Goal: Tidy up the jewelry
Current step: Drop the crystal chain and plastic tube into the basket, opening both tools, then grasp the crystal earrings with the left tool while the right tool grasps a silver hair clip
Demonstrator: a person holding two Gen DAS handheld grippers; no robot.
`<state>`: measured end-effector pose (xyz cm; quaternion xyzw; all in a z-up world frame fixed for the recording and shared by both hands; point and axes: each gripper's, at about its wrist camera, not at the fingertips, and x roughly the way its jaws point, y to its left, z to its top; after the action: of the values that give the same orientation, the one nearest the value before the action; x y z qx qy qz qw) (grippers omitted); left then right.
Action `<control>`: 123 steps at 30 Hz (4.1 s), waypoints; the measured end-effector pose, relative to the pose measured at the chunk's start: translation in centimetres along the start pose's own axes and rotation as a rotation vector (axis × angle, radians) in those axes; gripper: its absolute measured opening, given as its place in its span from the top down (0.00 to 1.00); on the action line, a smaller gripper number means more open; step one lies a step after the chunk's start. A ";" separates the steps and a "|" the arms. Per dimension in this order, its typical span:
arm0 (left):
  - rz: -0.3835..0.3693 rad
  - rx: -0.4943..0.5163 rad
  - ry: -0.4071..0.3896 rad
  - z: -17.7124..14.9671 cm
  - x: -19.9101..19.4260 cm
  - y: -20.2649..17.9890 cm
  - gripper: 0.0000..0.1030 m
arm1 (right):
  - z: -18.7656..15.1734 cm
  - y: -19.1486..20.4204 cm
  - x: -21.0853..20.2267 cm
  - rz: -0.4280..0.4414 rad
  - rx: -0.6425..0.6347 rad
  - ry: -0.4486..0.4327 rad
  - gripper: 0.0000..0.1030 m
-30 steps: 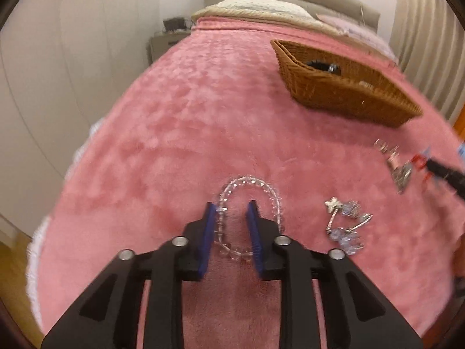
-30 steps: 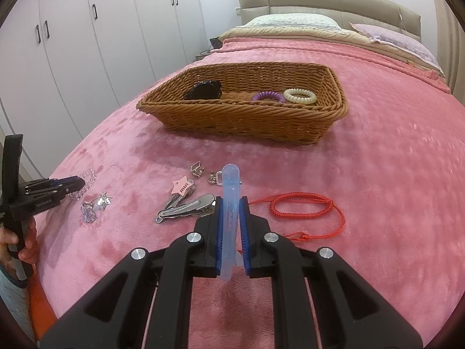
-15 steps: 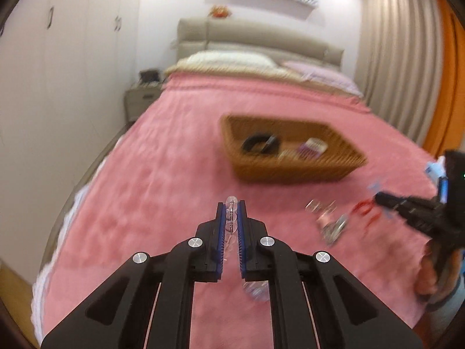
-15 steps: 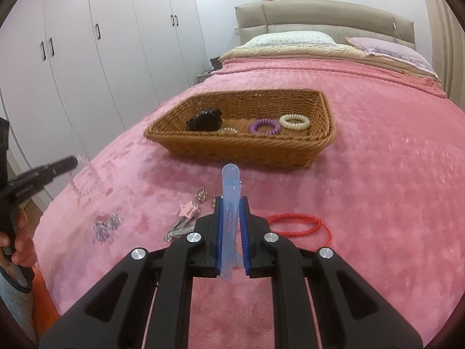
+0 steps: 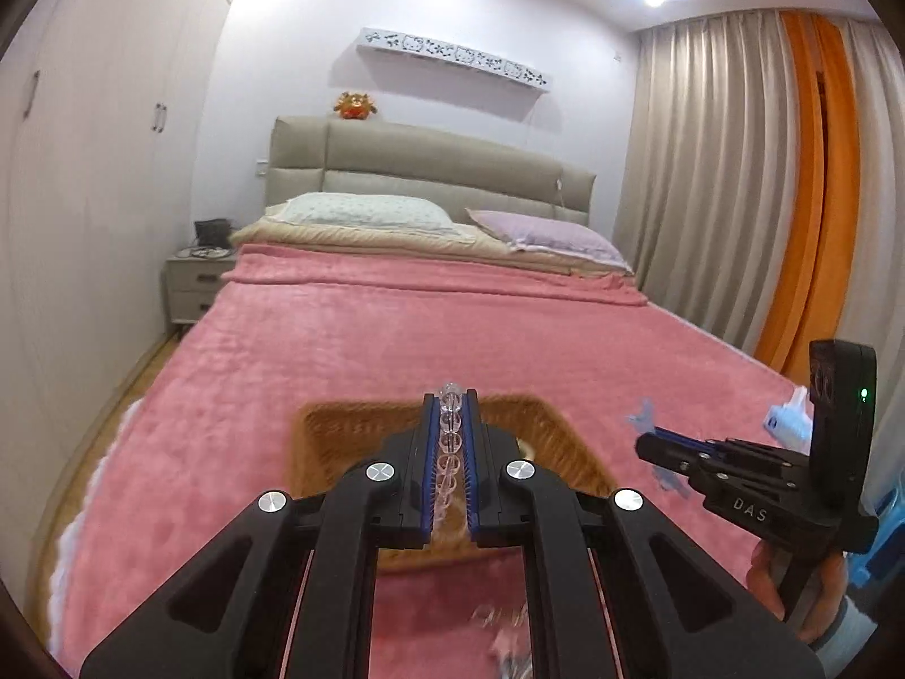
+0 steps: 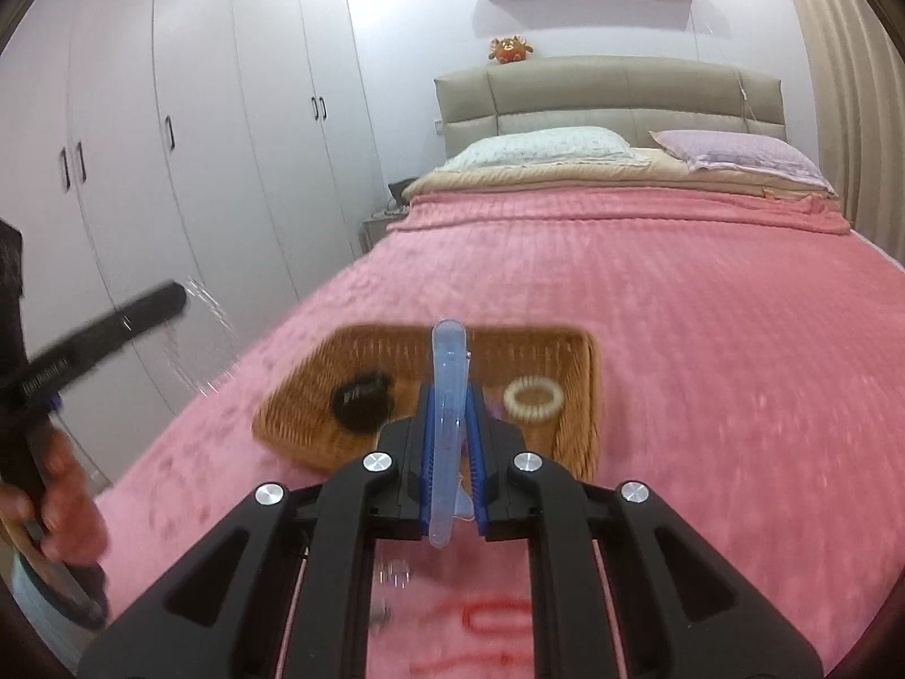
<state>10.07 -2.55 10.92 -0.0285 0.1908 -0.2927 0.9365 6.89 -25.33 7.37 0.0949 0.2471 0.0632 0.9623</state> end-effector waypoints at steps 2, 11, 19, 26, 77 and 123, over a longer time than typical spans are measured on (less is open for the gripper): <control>-0.022 -0.020 0.006 0.4 2.2 0.0 0.94 | 1.1 -0.4 1.4 0.019 0.014 0.007 0.91; -0.035 -0.048 0.156 -2.2 11.7 1.0 0.94 | 0.6 -2.0 11.0 0.020 0.066 0.206 0.91; -0.001 -0.043 0.258 -4.9 14.6 2.6 0.94 | -2.1 -2.2 13.8 -0.014 0.070 0.292 0.91; -0.013 -0.040 0.196 -3.3 11.2 2.6 0.55 | -1.2 -2.4 12.6 -0.026 0.080 0.270 0.60; 0.028 -0.037 0.490 -17.1 -2.7 6.4 0.54 | -12.6 5.1 6.2 -0.079 0.237 0.428 0.68; 0.011 -0.002 0.511 -17.3 -3.2 5.9 0.54 | -16.5 9.9 0.3 0.040 -0.094 0.403 0.62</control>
<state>4.33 5.19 -5.01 0.0464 0.4219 -0.2851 0.8594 -1.60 -13.16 -4.83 0.0401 0.4295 0.1114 0.8953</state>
